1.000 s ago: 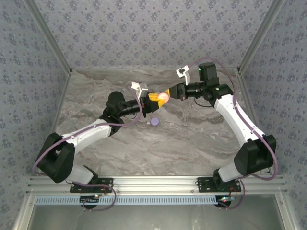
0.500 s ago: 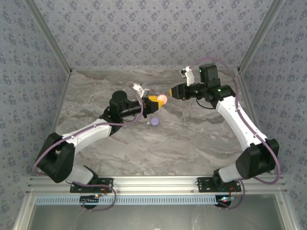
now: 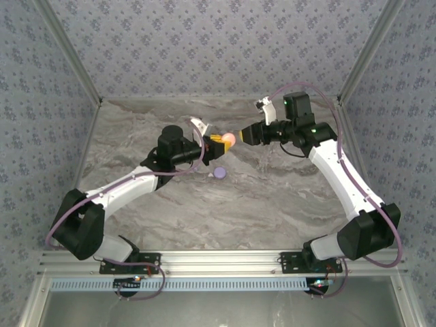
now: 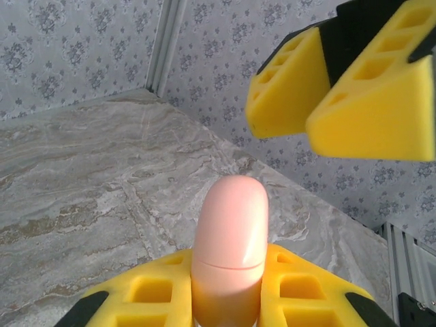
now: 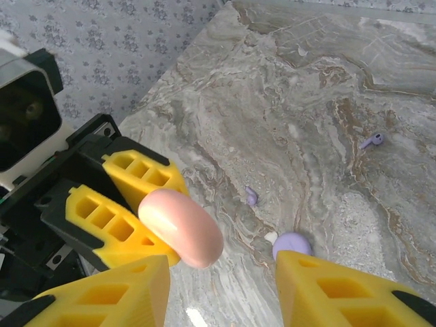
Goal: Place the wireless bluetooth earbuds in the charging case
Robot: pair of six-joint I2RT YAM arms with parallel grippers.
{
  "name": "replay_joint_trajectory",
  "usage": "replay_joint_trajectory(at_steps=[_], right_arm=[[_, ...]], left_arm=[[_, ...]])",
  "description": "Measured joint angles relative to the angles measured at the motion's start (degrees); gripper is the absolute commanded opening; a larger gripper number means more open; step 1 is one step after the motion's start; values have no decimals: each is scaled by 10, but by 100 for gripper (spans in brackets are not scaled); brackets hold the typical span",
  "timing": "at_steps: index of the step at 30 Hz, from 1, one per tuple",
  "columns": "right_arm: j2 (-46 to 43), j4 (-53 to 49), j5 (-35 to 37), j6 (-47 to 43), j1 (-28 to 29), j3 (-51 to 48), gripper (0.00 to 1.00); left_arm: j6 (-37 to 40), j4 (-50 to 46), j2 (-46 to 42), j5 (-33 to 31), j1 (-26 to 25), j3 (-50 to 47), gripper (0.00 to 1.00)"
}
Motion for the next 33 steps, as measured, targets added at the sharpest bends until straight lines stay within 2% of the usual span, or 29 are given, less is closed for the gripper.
replay_joint_trajectory(at_steps=[8, 16, 21, 33], right_arm=[[0, -7, 22, -4, 1, 0, 47], [0, -11, 90, -3, 1, -8, 47], [0, -22, 131, 7, 1, -32, 47], [0, -38, 193, 43, 1, -76, 47]], left_arm=[[-24, -72, 13, -40, 30, 47, 6], [-63, -209, 98, -85, 56, 144, 5], [-96, -276, 157, -93, 84, 192, 5], [-133, -333, 291, -84, 144, 262, 5]])
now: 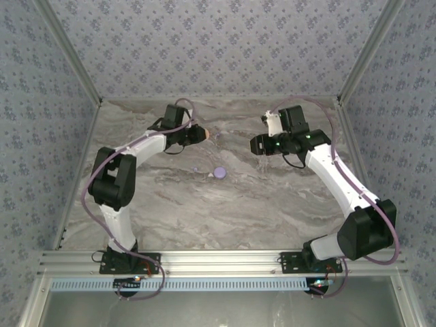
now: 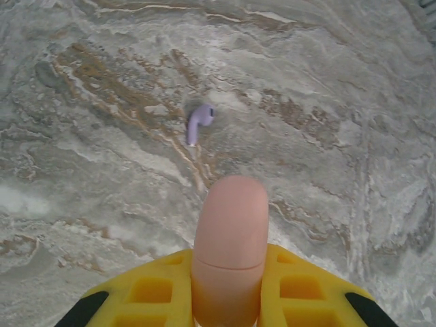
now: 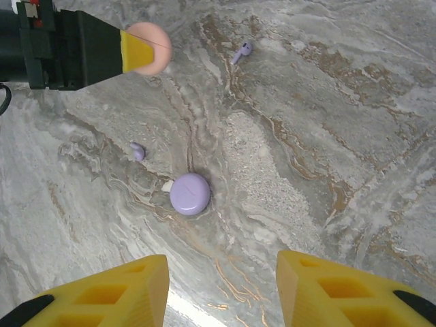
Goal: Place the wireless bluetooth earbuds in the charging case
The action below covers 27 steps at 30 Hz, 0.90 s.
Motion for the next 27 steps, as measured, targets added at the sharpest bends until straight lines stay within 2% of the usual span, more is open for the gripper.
replay_joint_trajectory(at_steps=[9, 27], right_arm=[[0, -5, 12, 5, 0, -10, 47], [4, -13, 18, 5, 0, -10, 47]], left_arm=[[-5, -26, 83, 11, 28, 74, 5], [-5, -76, 186, 19, 32, 176, 4]])
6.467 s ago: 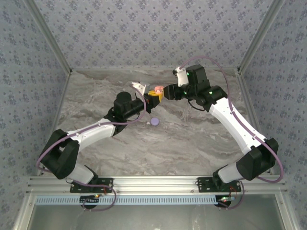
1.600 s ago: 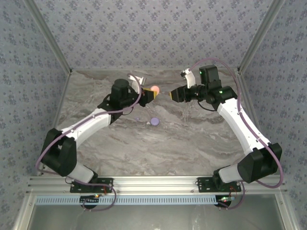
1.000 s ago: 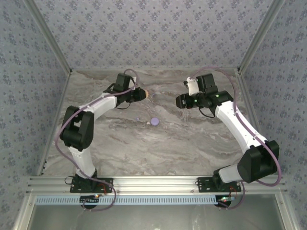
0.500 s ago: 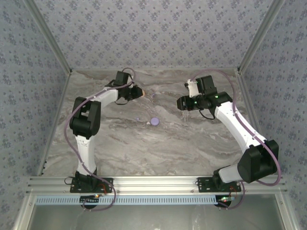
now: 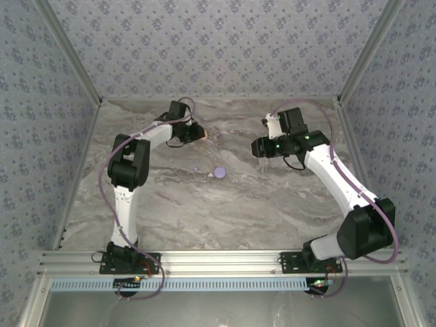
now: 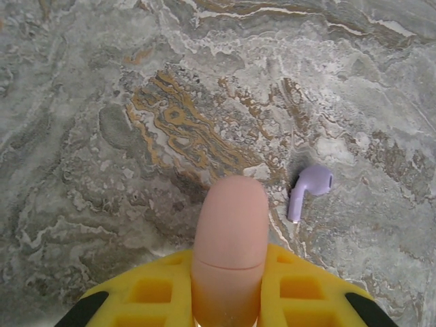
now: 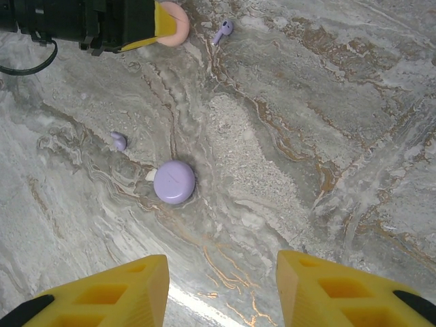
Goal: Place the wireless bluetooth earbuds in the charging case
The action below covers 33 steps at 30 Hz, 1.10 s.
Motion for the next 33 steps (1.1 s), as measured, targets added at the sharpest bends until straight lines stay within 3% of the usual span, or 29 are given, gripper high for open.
replay_joint_trajectory(at_steps=[5, 11, 23, 33], right_arm=[[2, -5, 0, 0, 0, 0, 47], [8, -12, 2, 0, 0, 0, 47], [12, -15, 11, 0, 0, 0, 47], [37, -14, 10, 0, 0, 0, 48]], left_arm=[[0, -7, 12, -2, 1, 17, 5], [0, -7, 22, 5, 8, 30, 16], [23, -48, 35, -18, 11, 60, 53], [55, -80, -25, -54, 11, 45, 58]])
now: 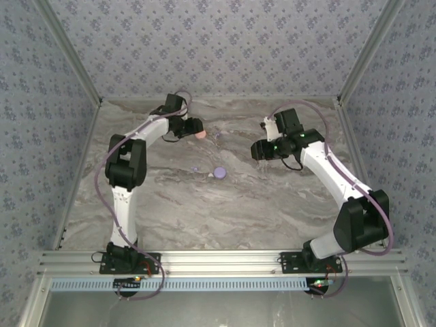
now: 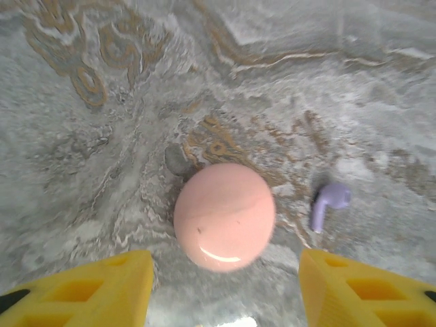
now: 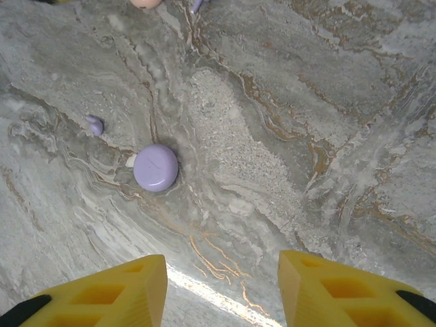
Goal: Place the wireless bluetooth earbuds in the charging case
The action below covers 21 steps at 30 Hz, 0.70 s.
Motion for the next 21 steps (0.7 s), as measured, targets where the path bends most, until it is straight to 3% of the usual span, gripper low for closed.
replay_joint_trajectory(at_steps=[12, 21], right_arm=[[87, 17, -37, 12, 18, 0, 47], [166, 47, -58, 50, 50, 1, 35]], left_arm=[[24, -8, -166, -8, -46, -123, 52], [21, -29, -171, -6, -92, -182, 27]])
